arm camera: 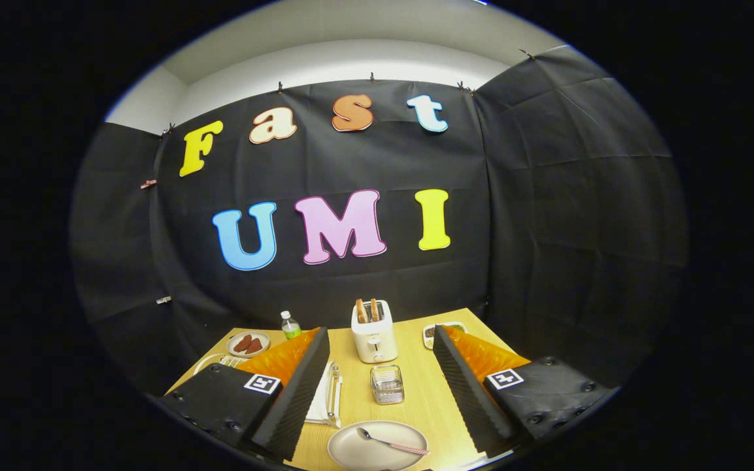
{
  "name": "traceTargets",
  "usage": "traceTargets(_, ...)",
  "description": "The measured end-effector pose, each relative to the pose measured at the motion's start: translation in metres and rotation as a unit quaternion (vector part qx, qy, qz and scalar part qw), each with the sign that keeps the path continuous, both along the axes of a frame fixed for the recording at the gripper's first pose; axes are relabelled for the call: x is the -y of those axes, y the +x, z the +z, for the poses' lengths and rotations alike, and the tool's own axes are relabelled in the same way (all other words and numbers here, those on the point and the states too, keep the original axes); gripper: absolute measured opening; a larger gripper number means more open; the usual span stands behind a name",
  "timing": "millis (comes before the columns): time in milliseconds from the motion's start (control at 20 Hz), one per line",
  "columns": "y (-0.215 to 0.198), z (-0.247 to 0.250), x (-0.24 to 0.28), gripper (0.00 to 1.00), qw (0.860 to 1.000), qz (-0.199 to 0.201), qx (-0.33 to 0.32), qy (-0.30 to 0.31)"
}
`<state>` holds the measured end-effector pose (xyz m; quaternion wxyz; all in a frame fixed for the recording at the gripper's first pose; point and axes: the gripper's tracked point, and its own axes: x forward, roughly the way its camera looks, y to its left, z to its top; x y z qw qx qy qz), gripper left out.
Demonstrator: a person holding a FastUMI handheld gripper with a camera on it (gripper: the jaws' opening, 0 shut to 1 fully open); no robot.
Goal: Take the plate from the dish rack, then take the spoon from the basket and place it into the plate.
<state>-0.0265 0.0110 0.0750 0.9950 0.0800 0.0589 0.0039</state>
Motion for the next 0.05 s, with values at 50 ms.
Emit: traceTargets(50,0.0013,0.0013,-0.0012,0.98,1.0,-0.001,0.002,0.0)
